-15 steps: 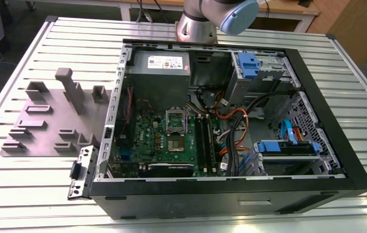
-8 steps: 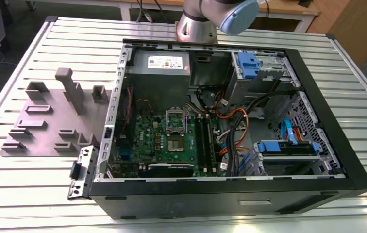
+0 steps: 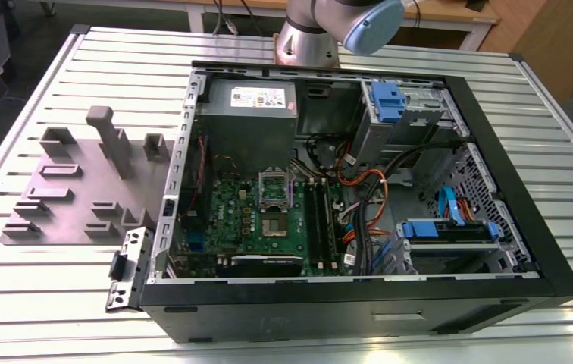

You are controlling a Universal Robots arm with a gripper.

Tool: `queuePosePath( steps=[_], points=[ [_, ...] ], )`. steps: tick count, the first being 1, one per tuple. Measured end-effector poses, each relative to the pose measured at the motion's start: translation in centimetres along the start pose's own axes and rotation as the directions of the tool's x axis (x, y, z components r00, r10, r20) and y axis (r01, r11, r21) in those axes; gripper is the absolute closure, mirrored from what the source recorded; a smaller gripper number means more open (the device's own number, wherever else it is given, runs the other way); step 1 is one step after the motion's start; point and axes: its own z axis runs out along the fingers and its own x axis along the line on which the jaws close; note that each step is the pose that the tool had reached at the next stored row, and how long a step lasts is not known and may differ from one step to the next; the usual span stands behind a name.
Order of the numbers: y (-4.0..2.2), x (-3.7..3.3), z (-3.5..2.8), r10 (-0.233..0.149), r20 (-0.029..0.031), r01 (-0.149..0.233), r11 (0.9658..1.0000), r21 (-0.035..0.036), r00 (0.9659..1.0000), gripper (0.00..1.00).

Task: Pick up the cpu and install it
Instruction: 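Pick up the cpu and move it towards the insertion slot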

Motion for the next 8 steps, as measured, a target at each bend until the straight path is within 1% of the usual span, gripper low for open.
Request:
queuePosePath(
  steps=[8],
  points=[
    [0.00,-0.20,-0.01,0.000,-0.0001,0.000,1.0000,0.0001,1.0000,0.53]
  ],
)
